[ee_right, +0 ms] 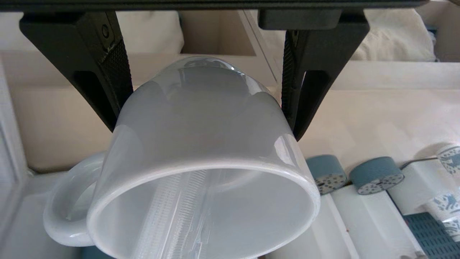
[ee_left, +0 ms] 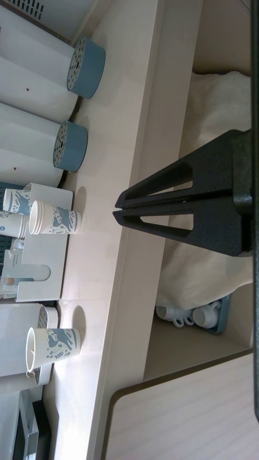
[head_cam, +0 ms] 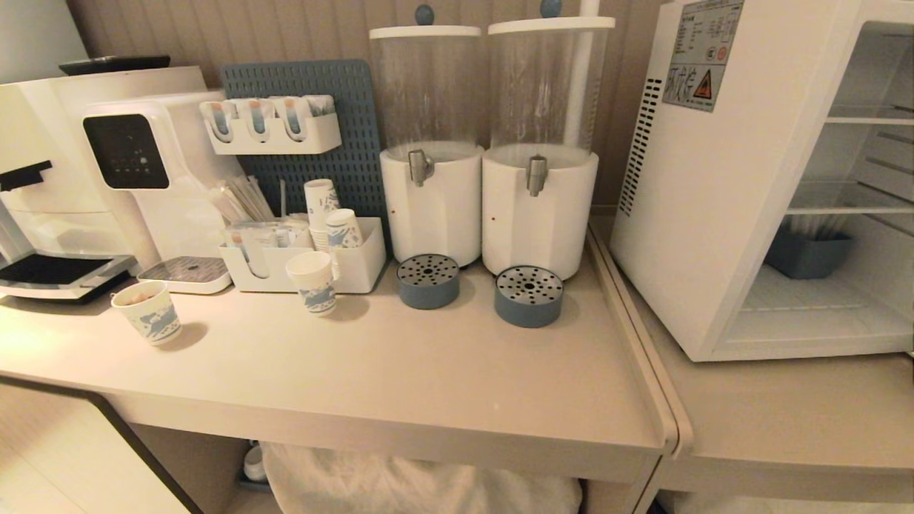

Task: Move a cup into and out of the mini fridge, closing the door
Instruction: Place the ceramic cup on the table

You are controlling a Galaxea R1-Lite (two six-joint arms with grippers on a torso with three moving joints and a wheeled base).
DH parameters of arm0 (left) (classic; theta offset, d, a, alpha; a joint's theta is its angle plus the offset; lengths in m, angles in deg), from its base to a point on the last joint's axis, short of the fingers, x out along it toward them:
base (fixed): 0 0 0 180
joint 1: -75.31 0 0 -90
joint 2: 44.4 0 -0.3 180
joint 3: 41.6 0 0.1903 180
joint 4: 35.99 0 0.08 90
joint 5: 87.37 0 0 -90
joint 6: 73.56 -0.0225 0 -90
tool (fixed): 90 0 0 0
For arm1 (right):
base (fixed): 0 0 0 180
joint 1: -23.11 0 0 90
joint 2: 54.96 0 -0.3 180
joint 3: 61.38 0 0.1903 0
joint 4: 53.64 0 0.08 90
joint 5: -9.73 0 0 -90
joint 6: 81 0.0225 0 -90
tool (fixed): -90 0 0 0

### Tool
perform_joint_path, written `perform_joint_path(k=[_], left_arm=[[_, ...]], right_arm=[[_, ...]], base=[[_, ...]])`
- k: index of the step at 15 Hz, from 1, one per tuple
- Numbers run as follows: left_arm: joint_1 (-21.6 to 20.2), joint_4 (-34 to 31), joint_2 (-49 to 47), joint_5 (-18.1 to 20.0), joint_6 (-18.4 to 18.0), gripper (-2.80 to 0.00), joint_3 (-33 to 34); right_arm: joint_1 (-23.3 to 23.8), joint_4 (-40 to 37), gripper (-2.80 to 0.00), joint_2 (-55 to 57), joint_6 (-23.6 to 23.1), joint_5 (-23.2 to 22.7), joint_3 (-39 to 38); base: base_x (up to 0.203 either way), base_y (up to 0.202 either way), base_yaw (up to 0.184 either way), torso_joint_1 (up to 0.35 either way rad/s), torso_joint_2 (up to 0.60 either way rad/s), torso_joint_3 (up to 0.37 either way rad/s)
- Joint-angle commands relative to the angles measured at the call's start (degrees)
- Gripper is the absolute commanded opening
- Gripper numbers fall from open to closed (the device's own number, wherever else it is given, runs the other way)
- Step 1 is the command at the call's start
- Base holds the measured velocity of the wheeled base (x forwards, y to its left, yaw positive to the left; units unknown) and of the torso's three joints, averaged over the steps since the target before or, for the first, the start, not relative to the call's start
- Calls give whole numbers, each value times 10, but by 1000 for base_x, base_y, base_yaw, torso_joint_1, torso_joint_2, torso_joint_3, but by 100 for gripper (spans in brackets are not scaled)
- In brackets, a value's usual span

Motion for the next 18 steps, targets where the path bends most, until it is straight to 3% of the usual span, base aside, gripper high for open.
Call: perform_joint_path(k=[1,5,7,9,11,12,18], left_arm=[[0,0,3,0,1,-280,23],[0,0,3,0,1,-280,23],[0,1,3,0,1,-280,23],[0,0,3,0,1,-280,23],[0,0,3,0,2,-280,23],[0,0,3,0,1,-280,23],[0,1,3,0,1,-280,23]], right_arm=[[-1,-40,-280,-74,0,1,-1],[-1,-38,-280,-140,-1,17,-56],[-1,19,-280,-139,-6,33,-116],[-1,63,-280,-139,-16,17,-155],[-1,6,-280,-139,-83,-4,-152],[-1,-11,-280,-139,-95,-12,-149],[-1,3,-280,-139,-72,-14,-151]], base=[[0,0,0,0,0,0],[0,0,0,0,0,0],[0,0,0,0,0,0],[0,0,0,0,0,0],[0,0,0,0,0,0],[0,0,0,0,0,0],[0,0,0,0,0,0]])
